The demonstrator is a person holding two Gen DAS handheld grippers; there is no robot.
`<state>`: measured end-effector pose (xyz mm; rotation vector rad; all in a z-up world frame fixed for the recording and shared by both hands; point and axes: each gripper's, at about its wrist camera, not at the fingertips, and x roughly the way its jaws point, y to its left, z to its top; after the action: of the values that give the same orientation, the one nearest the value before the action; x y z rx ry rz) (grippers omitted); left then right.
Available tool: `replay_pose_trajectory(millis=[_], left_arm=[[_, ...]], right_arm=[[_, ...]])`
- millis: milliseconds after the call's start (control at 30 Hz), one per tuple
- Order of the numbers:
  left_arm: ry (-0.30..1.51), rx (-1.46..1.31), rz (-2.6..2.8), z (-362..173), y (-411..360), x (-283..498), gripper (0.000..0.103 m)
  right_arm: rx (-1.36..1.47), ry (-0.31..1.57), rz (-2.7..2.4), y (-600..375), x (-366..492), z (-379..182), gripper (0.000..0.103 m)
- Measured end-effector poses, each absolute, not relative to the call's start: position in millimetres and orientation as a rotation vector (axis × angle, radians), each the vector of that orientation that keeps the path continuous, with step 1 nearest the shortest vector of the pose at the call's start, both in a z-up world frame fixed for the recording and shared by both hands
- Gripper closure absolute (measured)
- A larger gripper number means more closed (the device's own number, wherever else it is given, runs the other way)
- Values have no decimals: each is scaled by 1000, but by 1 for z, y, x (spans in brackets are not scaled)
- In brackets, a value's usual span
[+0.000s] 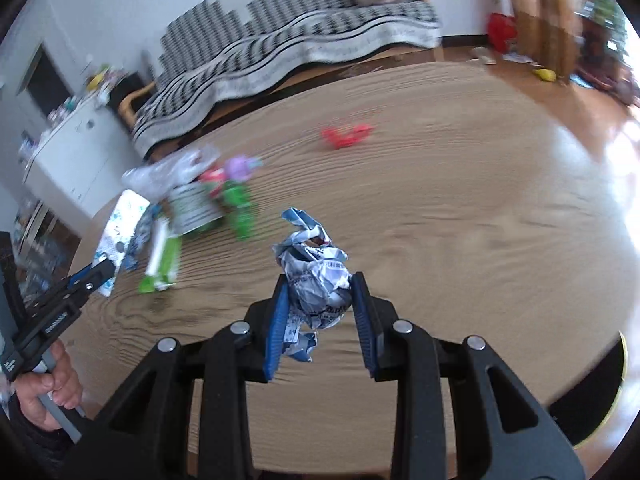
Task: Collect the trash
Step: 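Carry blister pack and foil to the bin and release both into it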
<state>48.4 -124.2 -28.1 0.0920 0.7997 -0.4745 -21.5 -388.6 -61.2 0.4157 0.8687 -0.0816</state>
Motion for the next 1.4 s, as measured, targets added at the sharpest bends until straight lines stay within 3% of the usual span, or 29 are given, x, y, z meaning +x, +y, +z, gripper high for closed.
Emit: replay_pose_trajectory(millis=[400, 767, 1033, 1300, 1333, 1400], left_arm=[[780, 216, -874, -27, -318, -41, 72], [842, 386, -1134, -78, -461, -129, 72], [879, 433, -1193, -101, -507, -143, 72], [896, 464, -1208, -114, -525, -148, 72], [899, 467, -1209, -115, -527, -147, 72], [904, 469, -1209, -117, -530, -147, 72]], right_arm=[[627, 805, -445, -563, -174, -97, 72], [829, 889, -659, -660, -278, -185, 71], [904, 967, -683, -685, -290, -228, 71], [908, 961, -685, -688, -285, -231, 71], [907, 960, -685, -688, -285, -231, 70], [909, 951, -690, -688, -285, -229, 56]])
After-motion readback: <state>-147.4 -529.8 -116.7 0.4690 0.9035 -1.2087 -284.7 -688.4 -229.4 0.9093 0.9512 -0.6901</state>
